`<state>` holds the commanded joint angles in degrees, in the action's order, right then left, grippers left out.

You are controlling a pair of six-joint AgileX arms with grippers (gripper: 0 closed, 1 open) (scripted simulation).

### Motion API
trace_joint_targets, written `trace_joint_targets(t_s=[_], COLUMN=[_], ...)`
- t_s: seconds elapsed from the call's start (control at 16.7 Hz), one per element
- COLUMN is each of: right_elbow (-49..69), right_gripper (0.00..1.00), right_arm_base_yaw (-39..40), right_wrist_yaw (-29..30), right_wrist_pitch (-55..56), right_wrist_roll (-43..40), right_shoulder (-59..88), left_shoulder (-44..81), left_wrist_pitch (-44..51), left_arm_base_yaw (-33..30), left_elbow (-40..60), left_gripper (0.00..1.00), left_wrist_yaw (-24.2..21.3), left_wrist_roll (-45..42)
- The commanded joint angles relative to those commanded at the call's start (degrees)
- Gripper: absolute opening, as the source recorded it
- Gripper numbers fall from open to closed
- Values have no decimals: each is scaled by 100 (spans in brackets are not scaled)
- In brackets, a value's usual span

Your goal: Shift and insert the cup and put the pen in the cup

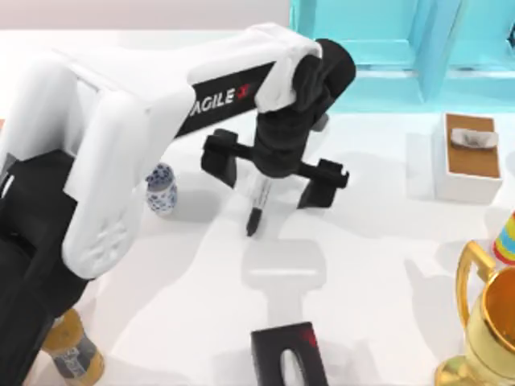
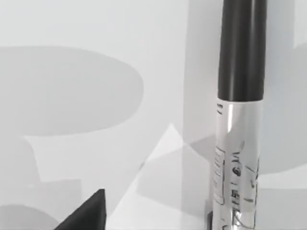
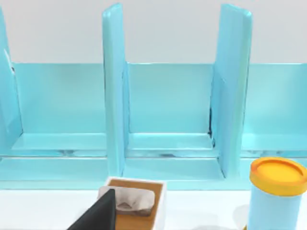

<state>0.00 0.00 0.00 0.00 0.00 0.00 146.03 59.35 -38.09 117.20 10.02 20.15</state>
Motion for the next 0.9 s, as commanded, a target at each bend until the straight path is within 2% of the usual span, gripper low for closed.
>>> trace_joint_targets(t_s=[0.78,0.9], right_elbow=[0,0], right_gripper=[100,100], right_arm_base_yaw=[0,0], right_wrist_yaw=[0,0], right_wrist_pitch=[0,0], right_wrist_roll=[0,0], right_shoulder=[0,0], left_shoulder=[0,0], left_wrist_pitch=[0,0], left_arm_base_yaw=[0,0], left_elbow=[0,0], left_gripper=[2,0], left_wrist_yaw=[0,0], left_wrist_roll=[0,0])
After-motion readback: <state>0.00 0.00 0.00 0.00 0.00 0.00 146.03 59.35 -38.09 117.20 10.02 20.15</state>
